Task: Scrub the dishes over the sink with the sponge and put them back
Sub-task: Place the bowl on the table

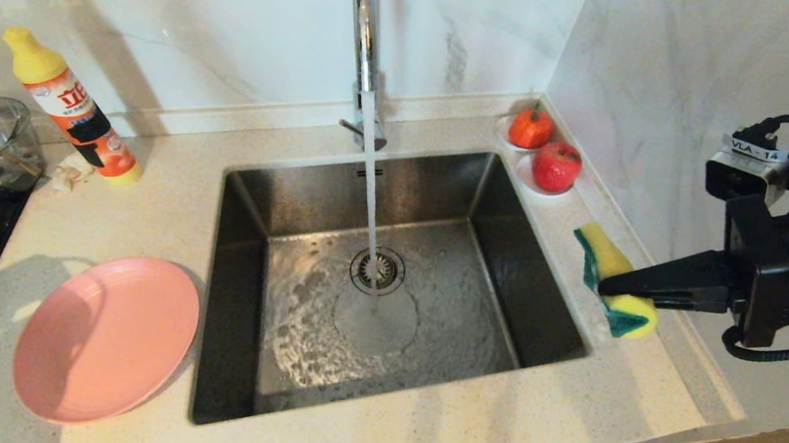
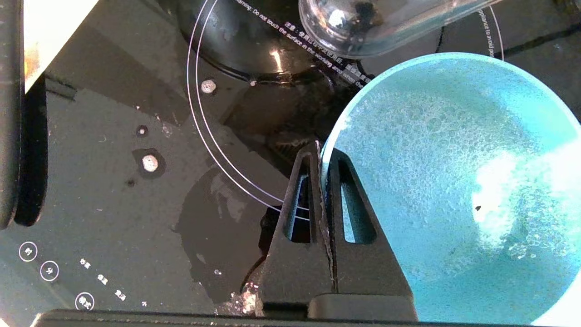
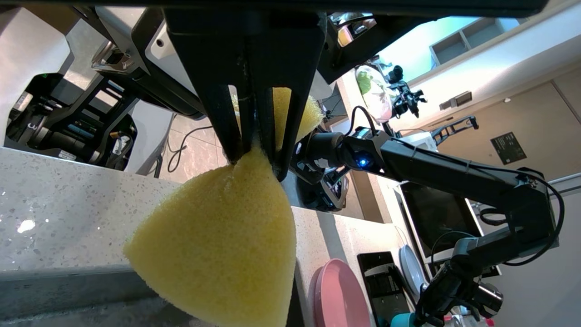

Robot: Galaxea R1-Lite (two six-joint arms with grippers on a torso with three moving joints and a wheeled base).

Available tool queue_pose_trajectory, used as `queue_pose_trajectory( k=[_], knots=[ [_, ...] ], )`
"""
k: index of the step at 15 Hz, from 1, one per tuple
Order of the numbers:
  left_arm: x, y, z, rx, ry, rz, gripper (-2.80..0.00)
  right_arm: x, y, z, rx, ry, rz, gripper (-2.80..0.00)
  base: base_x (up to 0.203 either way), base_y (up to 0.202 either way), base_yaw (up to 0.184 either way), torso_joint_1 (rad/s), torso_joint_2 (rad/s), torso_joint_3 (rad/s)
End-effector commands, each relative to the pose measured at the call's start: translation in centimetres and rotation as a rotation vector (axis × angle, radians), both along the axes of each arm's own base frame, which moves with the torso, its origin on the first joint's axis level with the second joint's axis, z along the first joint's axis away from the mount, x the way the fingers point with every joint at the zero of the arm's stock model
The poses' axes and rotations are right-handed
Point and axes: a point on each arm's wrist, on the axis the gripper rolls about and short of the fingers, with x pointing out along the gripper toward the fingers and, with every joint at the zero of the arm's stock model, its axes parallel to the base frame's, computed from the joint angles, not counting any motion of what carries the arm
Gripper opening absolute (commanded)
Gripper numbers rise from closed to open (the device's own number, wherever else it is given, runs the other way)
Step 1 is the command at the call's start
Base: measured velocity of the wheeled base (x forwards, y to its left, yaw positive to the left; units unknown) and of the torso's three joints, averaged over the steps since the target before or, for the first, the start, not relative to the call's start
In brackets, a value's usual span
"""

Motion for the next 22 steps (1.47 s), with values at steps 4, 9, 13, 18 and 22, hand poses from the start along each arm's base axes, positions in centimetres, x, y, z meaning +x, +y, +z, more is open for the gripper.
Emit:
queue_pose_trajectory(
  k=[4,9,13,18,22],
  knots=[
    [-0.4,0.2,1.2,0.022,-0.033,0.017,0.00,-0.3,-0.1,-0.1,0.000,0.008,0.002,-2.80,0.000,0.000,0.000,0.000,0.00,0.000],
    [-1.4,-1.1,5.1,0.077,-0.119,0.028,0.00,-0.3,-0.1,-0.3,-0.002,0.013,0.002,-2.80,0.000,0.000,0.000,0.000,0.00,0.000],
    [-2.9,-3.5,9.6,0.066,-0.169,-0.056,-2.80,-0.4,-0.1,-0.3,-0.002,0.015,0.003,-2.80,0.000,0.000,0.000,0.000,0.00,0.000],
    [-3.8,-6.4,12.9,0.041,-0.232,-0.243,-2.80,-0.5,-0.2,-0.1,0.001,0.009,0.001,-2.80,0.000,0.000,0.000,0.000,0.00,0.000],
    [-1.5,-9.2,13.7,-0.029,-0.189,-0.379,-2.80,-0.5,-0.2,-0.1,0.000,0.013,0.001,-2.80,0.000,0.000,0.000,0.000,0.00,0.000]
  ],
)
